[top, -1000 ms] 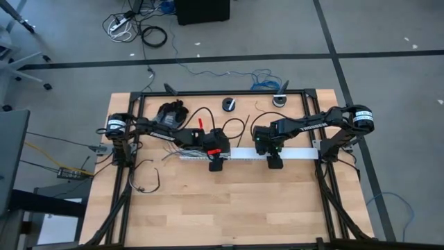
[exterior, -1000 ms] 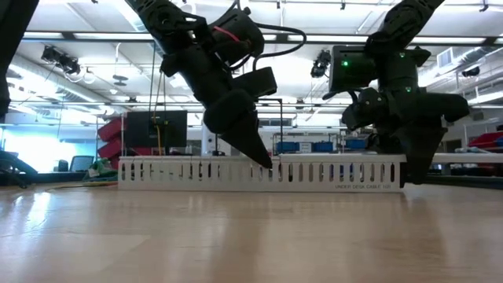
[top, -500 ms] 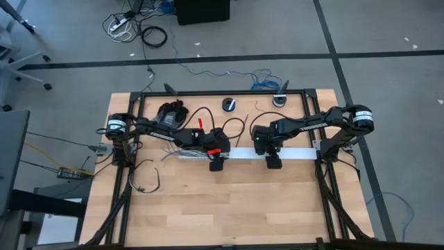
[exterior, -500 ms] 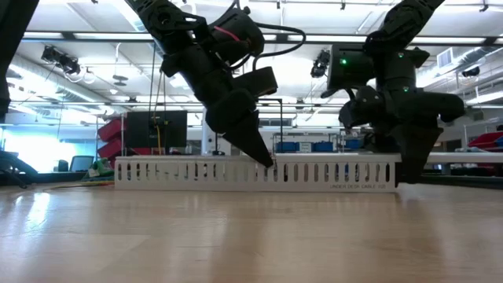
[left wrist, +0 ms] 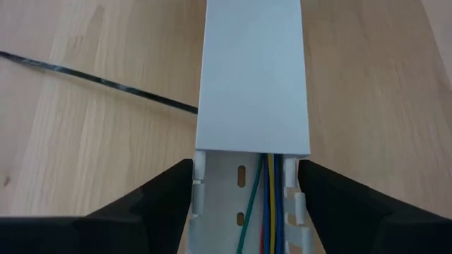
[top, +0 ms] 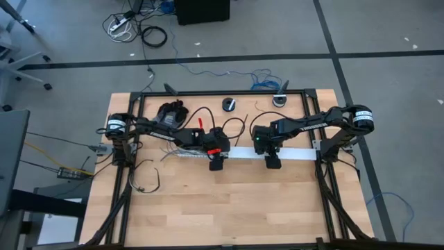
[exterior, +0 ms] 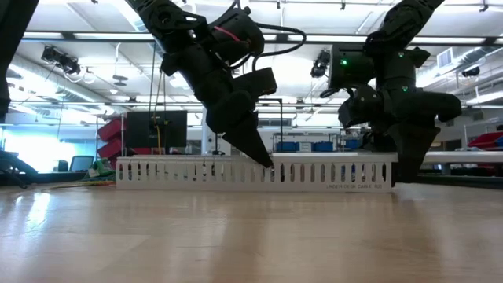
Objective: Ziptie cables
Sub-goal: Close the white cable duct
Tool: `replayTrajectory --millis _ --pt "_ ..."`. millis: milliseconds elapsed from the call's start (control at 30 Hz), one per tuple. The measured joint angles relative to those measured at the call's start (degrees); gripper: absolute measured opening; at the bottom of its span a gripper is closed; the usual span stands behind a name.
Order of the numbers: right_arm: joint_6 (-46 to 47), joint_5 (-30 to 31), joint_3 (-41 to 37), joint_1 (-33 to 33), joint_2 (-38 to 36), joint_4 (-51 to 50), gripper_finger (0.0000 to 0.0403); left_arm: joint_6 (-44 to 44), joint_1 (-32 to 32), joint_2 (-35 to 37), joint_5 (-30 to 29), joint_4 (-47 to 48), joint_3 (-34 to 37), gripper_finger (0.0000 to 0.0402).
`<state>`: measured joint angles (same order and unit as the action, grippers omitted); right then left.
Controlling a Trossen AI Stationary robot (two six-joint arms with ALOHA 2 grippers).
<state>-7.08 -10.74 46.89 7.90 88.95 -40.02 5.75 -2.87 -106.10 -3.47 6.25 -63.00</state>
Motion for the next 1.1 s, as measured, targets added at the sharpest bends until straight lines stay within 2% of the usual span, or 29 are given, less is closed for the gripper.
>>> replayTrajectory --millis 300,467,600,733,900,1100 --pt "1.02 -1.45 0.0 0.0 0.0 -1.1 0.022 1.41 0.0 0.07 -0.09 2.68 0.07 0.0271" --pt "0.87 -0.67 0.0 -0.05 0.0 1.42 0.022 1.47 0.0 0.07 -0.09 2.52 0.13 0.0271" --pt "-2.6 3.81 0.0 -0.98 0.0 3.31 0.0226 1.14 -0.02 0.07 -0.09 2.46 0.13 0.0261" --pt "-2.62 5.04 -0.07 -2.2 0.0 6.24 0.0235 1.1 -0.02 0.07 -0.11 2.67 0.15 0.0252" --pt "-1.52 5.77 -0.02 -3.45 0.0 6.31 0.0268 1.08 -0.02 0.07 -0.13 2.68 0.17 0.0249" --pt "-1.98 14.88 0.04 -4.89 0.0 6.83 0.0325 0.8 -0.09 0.07 -0.52 2.39 0.17 0.0248"
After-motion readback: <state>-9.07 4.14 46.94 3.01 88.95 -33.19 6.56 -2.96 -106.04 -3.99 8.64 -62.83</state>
